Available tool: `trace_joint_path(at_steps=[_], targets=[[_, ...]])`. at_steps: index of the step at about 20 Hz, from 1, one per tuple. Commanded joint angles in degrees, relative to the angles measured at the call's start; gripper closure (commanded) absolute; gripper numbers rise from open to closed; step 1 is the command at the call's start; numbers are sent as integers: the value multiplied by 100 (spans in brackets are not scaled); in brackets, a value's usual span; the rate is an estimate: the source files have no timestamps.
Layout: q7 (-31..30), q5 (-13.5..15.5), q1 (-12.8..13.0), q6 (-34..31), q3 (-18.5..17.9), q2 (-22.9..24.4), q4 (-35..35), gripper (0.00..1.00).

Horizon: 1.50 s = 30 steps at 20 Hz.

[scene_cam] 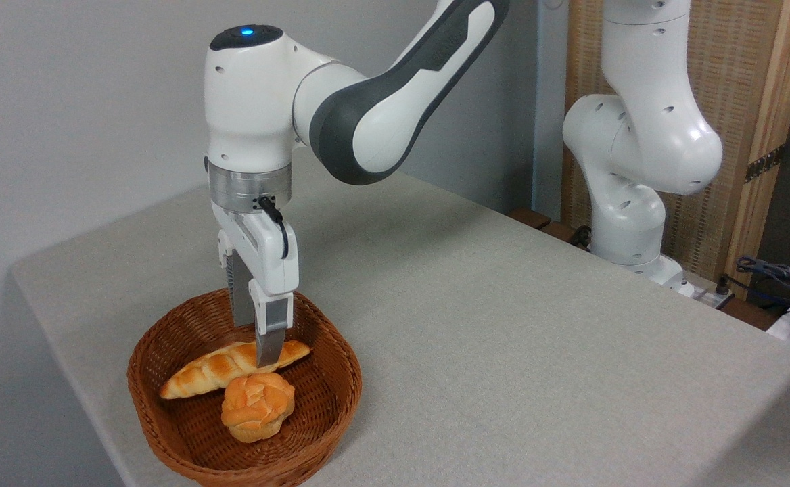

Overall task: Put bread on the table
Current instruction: 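Close the gripper around the middle of the croissant-shaped roll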

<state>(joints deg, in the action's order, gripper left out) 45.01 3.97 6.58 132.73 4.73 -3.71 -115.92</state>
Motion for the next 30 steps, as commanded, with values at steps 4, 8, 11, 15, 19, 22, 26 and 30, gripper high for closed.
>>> trace_joint_path(at_steps=[4, 8, 11, 15, 19, 22, 26, 30], targets=[[104, -229, 1, 323, -7, 2, -176, 0], [104, -265, 1, 332, -7, -51, -176, 0], [104, -291, 1, 411, -7, -77, -176, 0], [104, -291, 1, 447, -7, -112, -185, 0], [104, -291, 1, 447, -7, -121, -185, 11], [104, -291, 1, 447, -7, -121, -185, 25], [104, -282, 1, 438, -7, -112, -176, 44], [104, -282, 1, 429, -7, -86, -176, 46]])
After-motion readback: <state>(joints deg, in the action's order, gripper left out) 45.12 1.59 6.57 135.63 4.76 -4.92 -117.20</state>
